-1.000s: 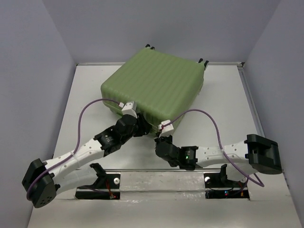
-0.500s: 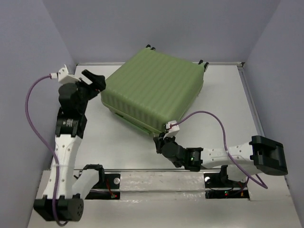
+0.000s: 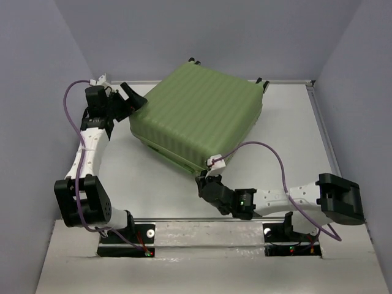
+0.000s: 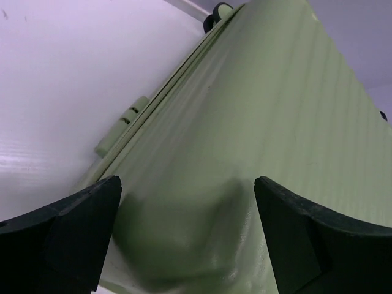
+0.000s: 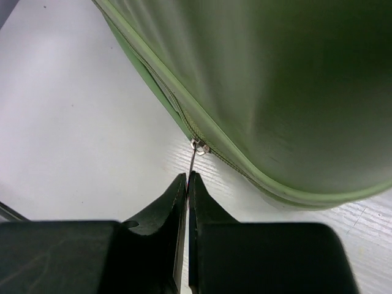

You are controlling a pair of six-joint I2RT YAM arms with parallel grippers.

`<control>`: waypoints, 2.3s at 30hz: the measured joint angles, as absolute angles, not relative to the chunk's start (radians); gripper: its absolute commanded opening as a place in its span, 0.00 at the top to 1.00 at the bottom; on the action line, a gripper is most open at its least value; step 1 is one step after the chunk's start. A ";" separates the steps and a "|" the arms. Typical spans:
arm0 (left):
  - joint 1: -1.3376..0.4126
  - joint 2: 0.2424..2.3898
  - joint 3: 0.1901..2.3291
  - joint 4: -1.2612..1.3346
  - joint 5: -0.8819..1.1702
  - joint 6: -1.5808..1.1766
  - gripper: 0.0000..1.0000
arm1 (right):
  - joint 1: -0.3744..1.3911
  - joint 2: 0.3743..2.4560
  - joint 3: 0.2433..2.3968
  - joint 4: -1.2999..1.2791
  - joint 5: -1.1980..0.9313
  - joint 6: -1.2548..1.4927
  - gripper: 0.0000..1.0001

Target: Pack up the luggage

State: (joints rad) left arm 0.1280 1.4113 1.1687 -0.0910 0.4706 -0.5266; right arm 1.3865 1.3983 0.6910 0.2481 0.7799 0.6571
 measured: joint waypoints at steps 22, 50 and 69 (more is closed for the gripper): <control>0.047 1.333 0.911 0.306 0.411 -0.440 0.04 | 1.185 1.975 1.488 -0.006 0.352 0.390 0.53; -0.084 1.172 0.876 0.106 0.316 -0.453 0.04 | 0.510 0.891 0.969 -0.320 0.378 0.622 0.00; -0.488 0.850 0.590 0.205 -0.131 -0.532 0.04 | 0.235 1.751 1.526 -0.155 -0.178 0.504 0.00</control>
State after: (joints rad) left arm -0.4877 0.8497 0.5896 0.2050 -0.1310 -0.5316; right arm 0.2352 1.7512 1.5261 -0.1547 -0.1780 0.5037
